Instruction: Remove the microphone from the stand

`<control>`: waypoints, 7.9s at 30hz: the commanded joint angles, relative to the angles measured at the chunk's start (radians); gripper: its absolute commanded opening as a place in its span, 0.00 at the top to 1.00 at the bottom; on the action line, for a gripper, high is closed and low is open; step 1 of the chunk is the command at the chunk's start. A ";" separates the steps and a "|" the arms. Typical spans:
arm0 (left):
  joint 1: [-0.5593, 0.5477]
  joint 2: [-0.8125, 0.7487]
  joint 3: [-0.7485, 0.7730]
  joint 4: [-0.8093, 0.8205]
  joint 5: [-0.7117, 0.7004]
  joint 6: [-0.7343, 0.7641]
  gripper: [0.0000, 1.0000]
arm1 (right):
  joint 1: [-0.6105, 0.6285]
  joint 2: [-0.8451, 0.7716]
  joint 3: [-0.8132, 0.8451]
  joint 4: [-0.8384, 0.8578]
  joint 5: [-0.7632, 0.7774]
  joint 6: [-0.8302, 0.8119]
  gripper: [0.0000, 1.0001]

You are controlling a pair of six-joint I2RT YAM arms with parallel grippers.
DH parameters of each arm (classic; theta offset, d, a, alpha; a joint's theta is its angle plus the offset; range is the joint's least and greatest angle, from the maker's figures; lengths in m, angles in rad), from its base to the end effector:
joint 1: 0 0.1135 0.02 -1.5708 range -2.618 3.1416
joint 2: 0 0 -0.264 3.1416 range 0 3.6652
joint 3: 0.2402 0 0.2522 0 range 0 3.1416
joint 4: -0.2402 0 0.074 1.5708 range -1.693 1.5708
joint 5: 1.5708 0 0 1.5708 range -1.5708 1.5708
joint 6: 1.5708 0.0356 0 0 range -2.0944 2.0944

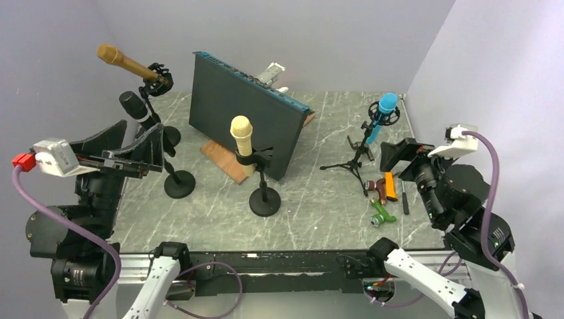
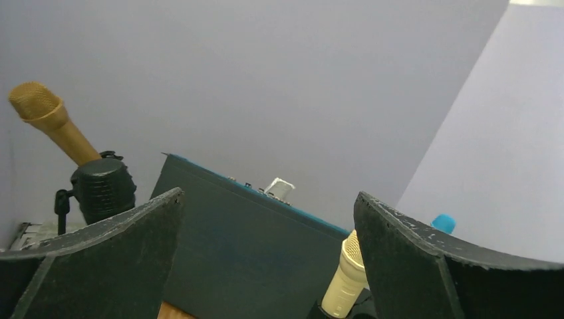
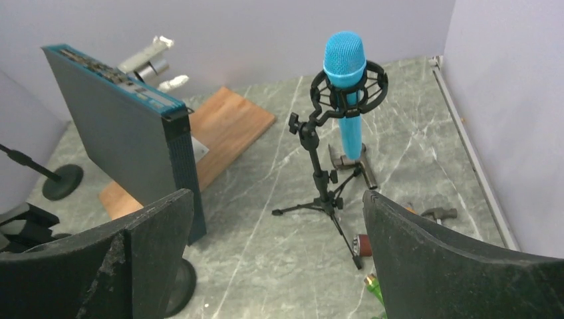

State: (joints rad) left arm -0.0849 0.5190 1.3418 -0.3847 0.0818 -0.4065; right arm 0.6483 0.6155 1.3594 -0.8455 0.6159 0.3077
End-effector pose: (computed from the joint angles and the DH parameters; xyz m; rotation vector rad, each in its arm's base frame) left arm 0.0122 -0.0040 0.5113 -0.1105 1.1417 -0.4833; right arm 0.0496 0.0117 0.4655 0.1811 1.6480 0.2121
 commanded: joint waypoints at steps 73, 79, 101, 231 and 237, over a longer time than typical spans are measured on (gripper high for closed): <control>-0.427 0.383 -0.215 0.130 0.351 0.093 0.08 | 0.111 0.585 -0.147 0.679 -1.163 -0.298 0.01; -0.433 0.410 -0.216 0.156 0.348 0.081 0.16 | 0.110 0.576 -0.198 0.778 -1.157 -0.297 0.02; -0.446 0.421 -0.214 0.166 0.359 0.081 0.62 | 0.111 0.634 -0.225 0.882 -1.185 -0.295 0.06; -0.832 0.841 0.131 0.362 0.552 -0.191 1.00 | 0.244 -0.007 -0.370 0.406 -0.693 0.276 0.17; -0.837 0.881 0.117 0.399 0.565 -0.255 1.00 | 0.244 -0.004 -0.410 0.458 -0.679 0.263 0.35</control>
State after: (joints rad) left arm -0.9180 1.3849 1.4597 -0.0635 0.6495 -0.6044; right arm 0.8906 0.6228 0.9680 -0.4763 -0.0586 0.5869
